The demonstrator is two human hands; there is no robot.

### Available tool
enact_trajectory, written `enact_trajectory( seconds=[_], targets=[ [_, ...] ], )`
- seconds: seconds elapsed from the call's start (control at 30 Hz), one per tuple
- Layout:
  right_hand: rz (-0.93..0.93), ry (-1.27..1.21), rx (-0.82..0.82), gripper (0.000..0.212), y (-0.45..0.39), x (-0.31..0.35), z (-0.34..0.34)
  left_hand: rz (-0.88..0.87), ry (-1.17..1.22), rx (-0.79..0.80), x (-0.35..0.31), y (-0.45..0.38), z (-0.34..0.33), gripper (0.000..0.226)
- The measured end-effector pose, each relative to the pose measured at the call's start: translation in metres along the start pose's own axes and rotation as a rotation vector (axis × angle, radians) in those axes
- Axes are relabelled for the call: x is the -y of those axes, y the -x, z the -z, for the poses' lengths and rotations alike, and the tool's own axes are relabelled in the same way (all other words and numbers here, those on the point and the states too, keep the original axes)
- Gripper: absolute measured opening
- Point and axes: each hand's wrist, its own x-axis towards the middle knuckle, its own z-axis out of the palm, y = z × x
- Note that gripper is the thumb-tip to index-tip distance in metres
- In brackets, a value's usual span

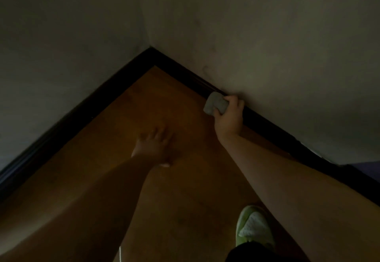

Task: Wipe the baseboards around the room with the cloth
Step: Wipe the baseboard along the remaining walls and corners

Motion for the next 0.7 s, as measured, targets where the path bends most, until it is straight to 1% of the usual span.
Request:
enact_trajectory(
  seconds=[0.07,0.13,0.2,0.3,0.53,0.7],
  targets=[
    [0.028,-0.006,0.039,0.036,0.003,0.004,-0.005,-0.188,-0.028,-0.047,-0.021,0.001,-0.004,0.114],
    [0.04,-0.006,0.063,0.036,0.003,0.009,-0.012,-0.272,0.002,-0.033,-0.049,0.002,-0.012,0.117],
    [0.019,-0.021,0.048,0.036,0.0,0.013,-0.015,-0.239,0.026,0.008,-0.074,0.003,-0.022,0.119],
    [-0.014,-0.031,0.011,0.037,-0.007,0.012,-0.012,-0.156,0.046,0.034,-0.087,0.002,-0.023,0.117],
    [-0.022,-0.04,-0.031,0.034,-0.003,-0.004,0.015,-0.138,0.045,0.056,-0.088,0.001,-0.02,0.119],
    [-0.042,-0.054,-0.047,0.031,0.009,-0.029,0.045,-0.141,0.012,0.007,-0.086,0.003,-0.021,0.117]
  ],
)
